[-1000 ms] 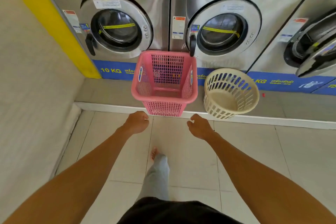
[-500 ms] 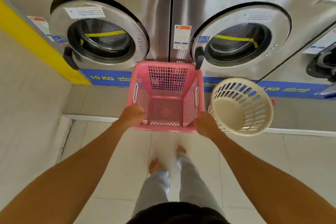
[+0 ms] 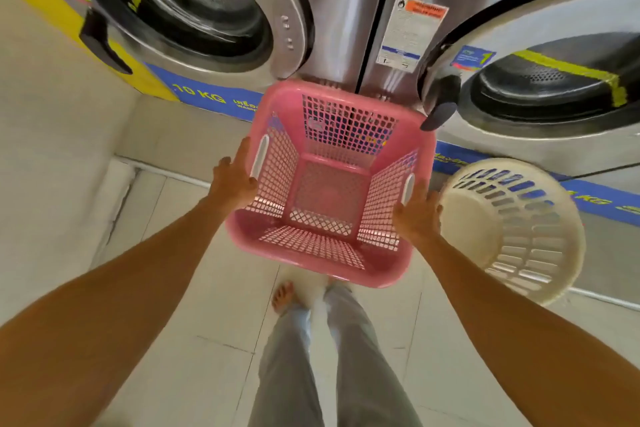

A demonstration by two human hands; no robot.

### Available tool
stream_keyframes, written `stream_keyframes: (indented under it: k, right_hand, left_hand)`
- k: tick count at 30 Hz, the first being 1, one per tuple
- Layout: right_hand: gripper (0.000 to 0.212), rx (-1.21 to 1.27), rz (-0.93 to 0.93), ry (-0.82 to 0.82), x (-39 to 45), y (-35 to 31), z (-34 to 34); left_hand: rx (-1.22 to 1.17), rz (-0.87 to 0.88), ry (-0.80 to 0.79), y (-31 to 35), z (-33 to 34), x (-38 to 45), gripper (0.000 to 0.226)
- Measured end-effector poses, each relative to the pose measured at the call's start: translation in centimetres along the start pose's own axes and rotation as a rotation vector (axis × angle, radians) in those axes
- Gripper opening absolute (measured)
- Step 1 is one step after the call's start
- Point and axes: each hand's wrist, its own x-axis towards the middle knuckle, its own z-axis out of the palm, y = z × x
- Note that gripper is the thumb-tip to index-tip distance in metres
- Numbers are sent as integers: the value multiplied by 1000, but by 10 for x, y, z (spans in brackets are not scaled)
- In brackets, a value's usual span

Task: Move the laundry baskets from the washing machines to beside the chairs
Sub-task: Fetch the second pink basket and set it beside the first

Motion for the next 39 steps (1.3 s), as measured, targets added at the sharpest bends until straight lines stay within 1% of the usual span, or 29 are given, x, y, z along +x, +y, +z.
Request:
stream_keyframes:
  k: [2, 5, 8, 10, 12, 14, 16, 20, 25, 29, 32, 34, 36, 37, 39]
  right_hand:
    - [84, 38, -36, 14, 13, 4, 6]
    - [91, 59, -68, 53, 23, 8, 13]
    - [106, 33, -120, 41, 29, 17, 15]
    - [110, 4, -168, 27, 32, 24, 11]
    - [102, -24, -203, 30, 35, 28, 7]
    - [94, -65, -203, 28, 31, 27, 4]
    - [92, -121, -223, -4, 24, 23, 3]
    - [91, -194, -284, -89, 14, 7, -1]
    - [87, -225, -354, -162, -12, -26, 0]
    - [74, -242, -466, -210, -38, -54, 4]
    - [81, -332, -574, -262, -58, -74, 10]
    - [78, -361, -645, -271, -74, -87, 15]
    - [66, -373, -710, -271, -98, -102, 21]
    - [63, -397, -746, -273, -111, -108, 24]
    - [64, -473, -820, -290, -139, -119, 32]
  left_hand:
    - [-32, -30, -18, -4, 12, 13, 94]
    - [-41, -49, -45, -3, 22, 23, 101]
    - [0, -111, -36, -7, 28, 27, 103]
    - [21, -130, -59, -16, 32, 25, 98]
    - [36, -124, -65, -29, 39, 16, 87]
    - [34, -140, -78, -43, 48, 2, 80]
    - [1, -166, -89, -54, 54, -13, 79]
    - [-107, -276, -107, -66, 48, -50, 79]
    - [-265, -411, -19, -75, 26, -120, 82]
    - [-365, -494, 17, -93, 17, -182, 89]
    - [-446, -553, 72, -106, 18, -230, 92]
    - [-504, -618, 114, -116, 24, -264, 89]
    - [-565, -685, 147, -131, 38, -300, 87]
    - [-601, -715, 163, -138, 46, -319, 87]
    - [-656, -792, 203, -149, 62, -355, 85]
